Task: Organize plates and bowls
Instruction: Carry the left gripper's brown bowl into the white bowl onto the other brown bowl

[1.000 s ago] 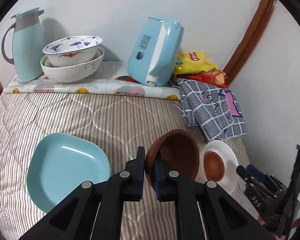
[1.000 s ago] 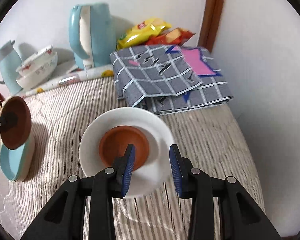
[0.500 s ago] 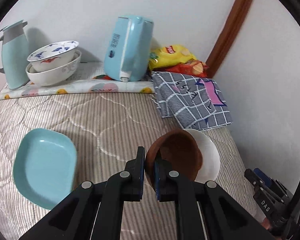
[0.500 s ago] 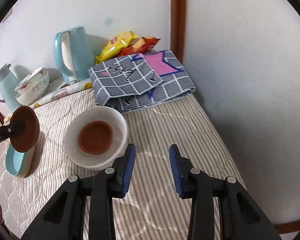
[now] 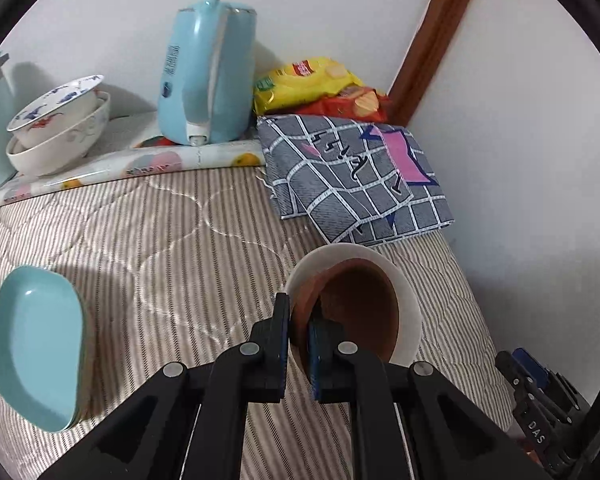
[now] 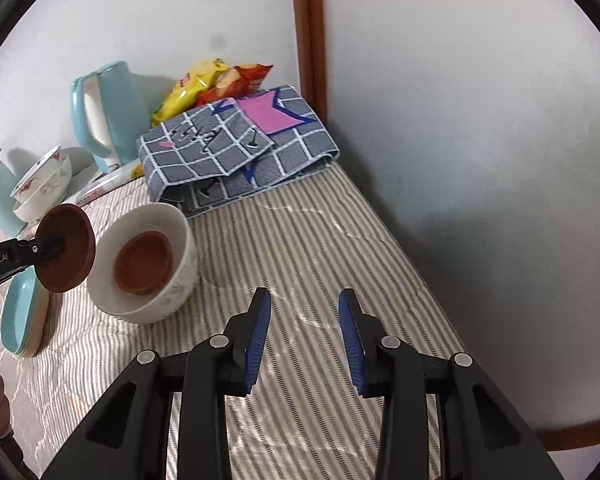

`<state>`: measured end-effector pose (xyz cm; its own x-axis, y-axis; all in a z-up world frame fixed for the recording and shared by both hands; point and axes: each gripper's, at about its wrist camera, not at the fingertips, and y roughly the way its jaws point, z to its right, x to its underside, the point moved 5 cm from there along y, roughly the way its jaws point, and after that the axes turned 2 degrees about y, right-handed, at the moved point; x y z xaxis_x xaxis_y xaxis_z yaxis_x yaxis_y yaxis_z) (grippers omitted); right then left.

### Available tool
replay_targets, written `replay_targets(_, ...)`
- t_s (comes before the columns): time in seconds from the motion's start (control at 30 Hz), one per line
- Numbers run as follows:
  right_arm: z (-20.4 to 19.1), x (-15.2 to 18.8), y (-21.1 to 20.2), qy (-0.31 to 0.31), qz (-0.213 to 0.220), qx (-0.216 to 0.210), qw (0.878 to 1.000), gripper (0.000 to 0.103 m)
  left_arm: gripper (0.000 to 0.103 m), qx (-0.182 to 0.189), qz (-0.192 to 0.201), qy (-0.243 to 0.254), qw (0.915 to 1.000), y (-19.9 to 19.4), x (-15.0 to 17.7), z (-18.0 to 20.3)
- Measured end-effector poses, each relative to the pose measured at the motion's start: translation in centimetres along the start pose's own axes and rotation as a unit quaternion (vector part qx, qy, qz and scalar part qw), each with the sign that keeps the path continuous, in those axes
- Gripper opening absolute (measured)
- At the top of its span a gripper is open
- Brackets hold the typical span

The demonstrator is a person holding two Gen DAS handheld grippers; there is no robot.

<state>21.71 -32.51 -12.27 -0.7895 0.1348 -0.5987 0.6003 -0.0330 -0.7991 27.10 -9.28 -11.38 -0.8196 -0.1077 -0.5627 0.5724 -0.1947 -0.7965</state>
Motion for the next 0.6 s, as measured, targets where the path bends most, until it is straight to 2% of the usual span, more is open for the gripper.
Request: replay_targets(0.6,0.5,0.2,0.7,0.006,-0.006,-0.004,1.000,0.035,0.008,-0.001,-0.035,0.008,0.9993,4.7,-0.2,1.3)
